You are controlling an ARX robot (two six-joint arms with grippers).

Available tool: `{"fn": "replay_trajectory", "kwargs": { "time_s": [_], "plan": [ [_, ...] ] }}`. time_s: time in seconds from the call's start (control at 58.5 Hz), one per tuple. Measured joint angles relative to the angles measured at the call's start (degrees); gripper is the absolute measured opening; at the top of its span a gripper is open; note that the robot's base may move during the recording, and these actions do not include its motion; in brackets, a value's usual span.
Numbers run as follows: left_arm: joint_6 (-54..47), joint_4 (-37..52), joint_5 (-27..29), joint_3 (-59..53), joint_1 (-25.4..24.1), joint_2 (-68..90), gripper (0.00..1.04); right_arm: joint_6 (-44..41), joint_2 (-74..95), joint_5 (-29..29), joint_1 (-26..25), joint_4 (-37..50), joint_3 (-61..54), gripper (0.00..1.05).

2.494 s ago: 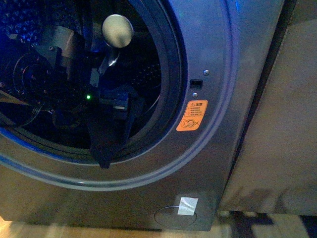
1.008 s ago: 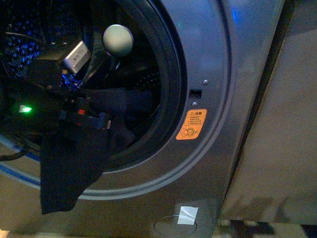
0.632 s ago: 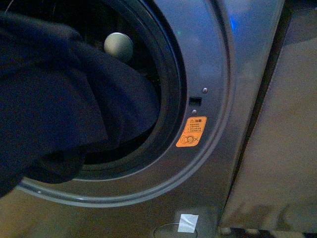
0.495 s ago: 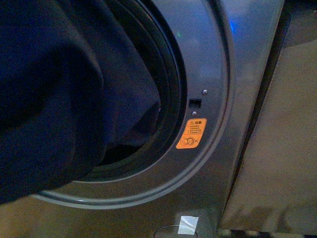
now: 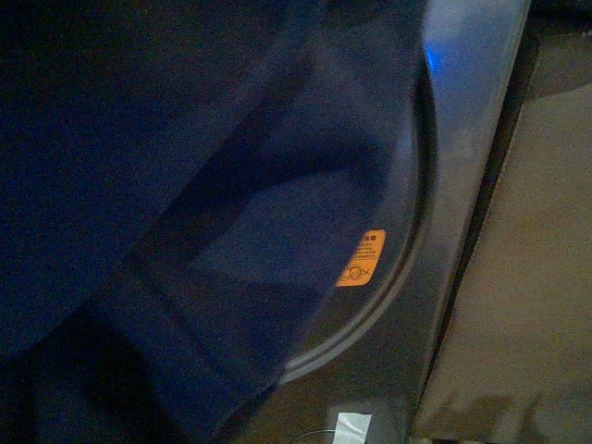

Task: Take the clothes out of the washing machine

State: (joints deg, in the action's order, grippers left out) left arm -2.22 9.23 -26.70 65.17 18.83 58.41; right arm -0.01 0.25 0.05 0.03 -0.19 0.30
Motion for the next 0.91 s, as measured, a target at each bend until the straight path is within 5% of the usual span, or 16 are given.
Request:
{"fn": "replay_trajectory", "kwargs": {
  "time_s": [0.188, 0.444, 0.718, 0.906],
  "plan": [
    [-2.1, -4.1, 6.9, 12.9, 13.6, 9.9, 0.07, 0.0, 0.0, 0.0, 0.0, 0.0, 0.0, 0.97],
    [-5.3, -9.9, 11.0, 27.8, 24.7, 20.4, 0.07, 0.0, 0.0, 0.0, 0.0, 0.0, 0.0, 0.97],
    [-6.8, -17.4, 13.3, 45.7, 30.0, 32.5, 0.07, 0.0, 0.0, 0.0, 0.0, 0.0, 0.0, 0.97],
    [-6.8, -17.7, 13.3, 47.8, 30.3, 33.6, 0.07, 0.0, 0.0, 0.0, 0.0, 0.0, 0.0, 0.97]
  ]
}}
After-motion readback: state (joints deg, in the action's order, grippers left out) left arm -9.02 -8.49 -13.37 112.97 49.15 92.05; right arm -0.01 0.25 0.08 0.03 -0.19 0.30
